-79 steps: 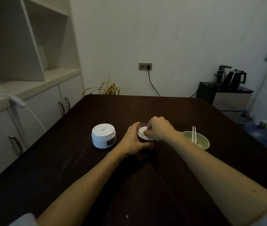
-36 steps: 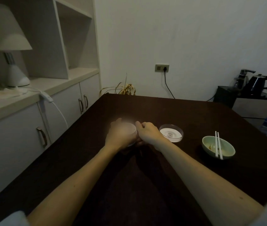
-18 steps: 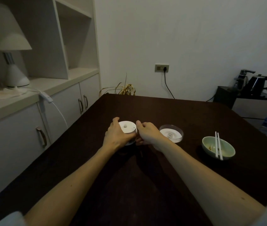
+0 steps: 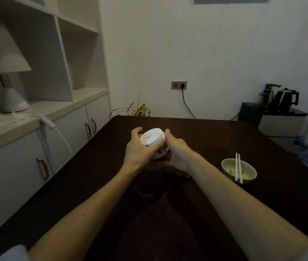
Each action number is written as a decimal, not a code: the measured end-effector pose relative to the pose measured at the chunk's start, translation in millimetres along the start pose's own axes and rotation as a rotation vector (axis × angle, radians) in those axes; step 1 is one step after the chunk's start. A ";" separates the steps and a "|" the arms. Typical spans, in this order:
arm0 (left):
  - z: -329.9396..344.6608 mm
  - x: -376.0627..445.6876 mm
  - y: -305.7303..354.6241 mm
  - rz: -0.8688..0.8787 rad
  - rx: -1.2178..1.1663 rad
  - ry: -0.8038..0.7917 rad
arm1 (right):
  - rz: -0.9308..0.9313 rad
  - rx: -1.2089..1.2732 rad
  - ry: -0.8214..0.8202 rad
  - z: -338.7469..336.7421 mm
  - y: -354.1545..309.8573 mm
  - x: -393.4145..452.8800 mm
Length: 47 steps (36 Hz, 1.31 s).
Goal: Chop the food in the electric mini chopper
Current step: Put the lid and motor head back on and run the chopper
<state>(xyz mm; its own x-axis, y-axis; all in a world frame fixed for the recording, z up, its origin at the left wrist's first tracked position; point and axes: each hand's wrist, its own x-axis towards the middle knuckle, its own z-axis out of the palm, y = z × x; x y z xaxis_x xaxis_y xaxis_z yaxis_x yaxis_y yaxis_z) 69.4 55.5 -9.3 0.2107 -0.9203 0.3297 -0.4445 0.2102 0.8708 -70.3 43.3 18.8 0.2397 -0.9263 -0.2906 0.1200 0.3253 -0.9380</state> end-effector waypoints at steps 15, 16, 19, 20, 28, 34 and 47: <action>50.2 -6.5 43.5 0.117 -0.172 -0.139 | 0.000 0.292 -0.044 -58.1 -17.1 -19.6; 53.4 -6.8 45.0 0.117 -0.180 -0.164 | -0.022 0.274 -0.021 -62.5 -18.0 -20.5; 60.5 -8.2 44.3 0.121 -0.182 -0.248 | -0.064 0.194 0.048 -76.1 -20.0 -24.0; 63.3 -8.5 42.9 0.122 -0.173 -0.275 | -0.075 0.171 0.066 -82.2 -20.7 -24.8; 81.5 -5.6 25.6 0.051 -0.027 -0.385 | -0.226 -0.115 0.392 -99.0 -24.0 -26.2; 87.3 -4.8 13.6 -0.002 0.017 -0.413 | -0.329 -0.313 0.437 -104.5 -25.5 -19.5; 87.3 -3.4 1.8 -0.117 -0.017 -0.516 | -0.429 -0.656 0.362 -95.5 -30.0 1.6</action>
<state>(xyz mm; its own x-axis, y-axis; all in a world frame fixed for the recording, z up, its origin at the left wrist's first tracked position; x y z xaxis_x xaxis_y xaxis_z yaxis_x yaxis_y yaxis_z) -8.1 30.2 -40.7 -0.1995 -0.9798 0.0110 -0.4284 0.0973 0.8983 -165.4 13.8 28.4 -0.0337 -0.9839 0.1756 -0.4773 -0.1385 -0.8677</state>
